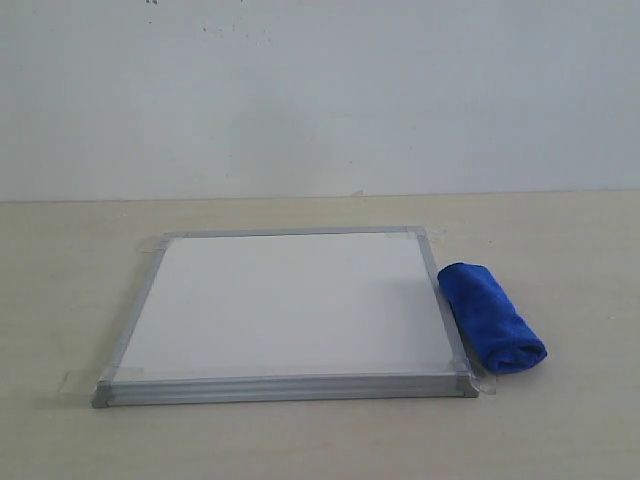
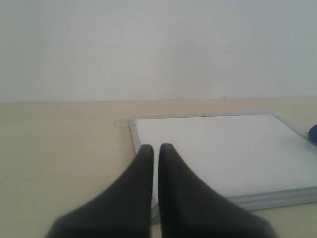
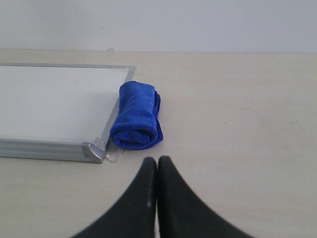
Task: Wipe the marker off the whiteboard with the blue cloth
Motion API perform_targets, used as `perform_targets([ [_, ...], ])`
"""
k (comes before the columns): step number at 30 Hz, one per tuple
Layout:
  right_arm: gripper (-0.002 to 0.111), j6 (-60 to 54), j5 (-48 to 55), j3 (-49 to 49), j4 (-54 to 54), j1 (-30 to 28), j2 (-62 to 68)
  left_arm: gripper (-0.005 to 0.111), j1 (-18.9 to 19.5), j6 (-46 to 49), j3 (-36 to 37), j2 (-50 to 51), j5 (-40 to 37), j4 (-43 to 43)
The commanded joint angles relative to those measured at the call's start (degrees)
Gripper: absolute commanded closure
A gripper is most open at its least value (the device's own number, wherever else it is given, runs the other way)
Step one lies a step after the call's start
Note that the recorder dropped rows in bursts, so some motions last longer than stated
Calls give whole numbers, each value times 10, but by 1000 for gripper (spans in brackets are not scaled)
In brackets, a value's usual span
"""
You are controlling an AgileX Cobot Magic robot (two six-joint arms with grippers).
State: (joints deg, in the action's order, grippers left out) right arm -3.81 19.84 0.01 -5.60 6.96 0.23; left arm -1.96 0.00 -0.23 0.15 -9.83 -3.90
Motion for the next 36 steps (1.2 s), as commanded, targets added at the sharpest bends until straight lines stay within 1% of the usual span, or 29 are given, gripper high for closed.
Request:
perform_targets([
  [1, 108, 0, -7, 0, 0, -1, -2, 103, 2, -37, 2, -1, -7, 33],
  [14, 108, 0, -7, 0, 0, -1, -2, 103, 2, -15, 2, -1, -77, 35],
  [29, 108, 0, -7, 0, 0, -1, -2, 103, 2, -8, 2, -1, -89, 39],
  [33, 108, 0, -7, 0, 0, -1, -2, 103, 22, -8, 2, -1, -89, 20],
  [36, 108, 0, -7, 0, 0, -1, -2, 103, 22, -8, 2, -1, -86, 20],
])
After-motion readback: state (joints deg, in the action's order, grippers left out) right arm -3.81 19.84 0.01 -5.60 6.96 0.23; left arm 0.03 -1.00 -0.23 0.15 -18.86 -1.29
